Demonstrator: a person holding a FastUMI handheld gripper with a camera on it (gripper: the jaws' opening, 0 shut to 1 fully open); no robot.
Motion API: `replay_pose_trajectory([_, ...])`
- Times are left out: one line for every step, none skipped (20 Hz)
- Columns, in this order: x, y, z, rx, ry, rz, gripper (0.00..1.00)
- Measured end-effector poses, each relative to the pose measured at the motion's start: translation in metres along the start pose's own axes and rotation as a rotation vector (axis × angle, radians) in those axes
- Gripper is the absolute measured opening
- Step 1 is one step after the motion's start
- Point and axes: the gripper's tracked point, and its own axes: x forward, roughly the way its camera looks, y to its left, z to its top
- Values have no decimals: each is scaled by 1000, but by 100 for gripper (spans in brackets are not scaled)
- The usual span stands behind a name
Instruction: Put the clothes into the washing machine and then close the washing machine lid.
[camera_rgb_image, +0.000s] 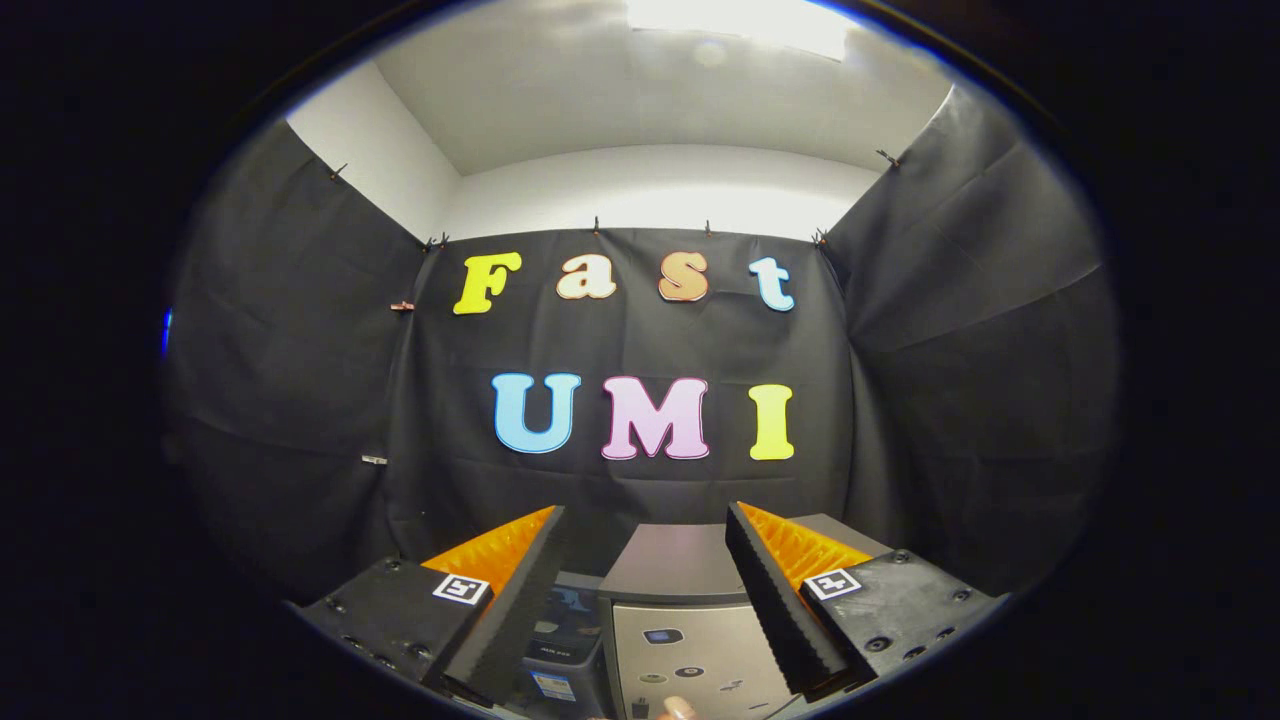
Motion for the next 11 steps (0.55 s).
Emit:
replay_pose_trajectory([0,0,0,2,-1,2,98])
replay_pose_trajectory([-1,-1,1,3,-2,0,98])
replay_pose_trajectory([-1,-3,1,1,-4,-2,98])
replay_pose_trajectory([-2,-2,3,0,-7,0,98])
replay_pose_trajectory([-2,0,3,-1,-8,2,98])
replay_pose_trajectory([-2,0,2,0,-7,1,98])
replay_pose_trajectory([-2,-1,0,-1,-4,-2,98])
replay_pose_trajectory([-2,-3,-1,-2,-1,-7,98])
replay_pose_trajectory([0,-4,-1,-3,2,-13,98])
replay_pose_trajectory([1,-5,-2,-2,3,-17,98])
replay_pose_trajectory([1,-6,-2,0,4,-20,98])
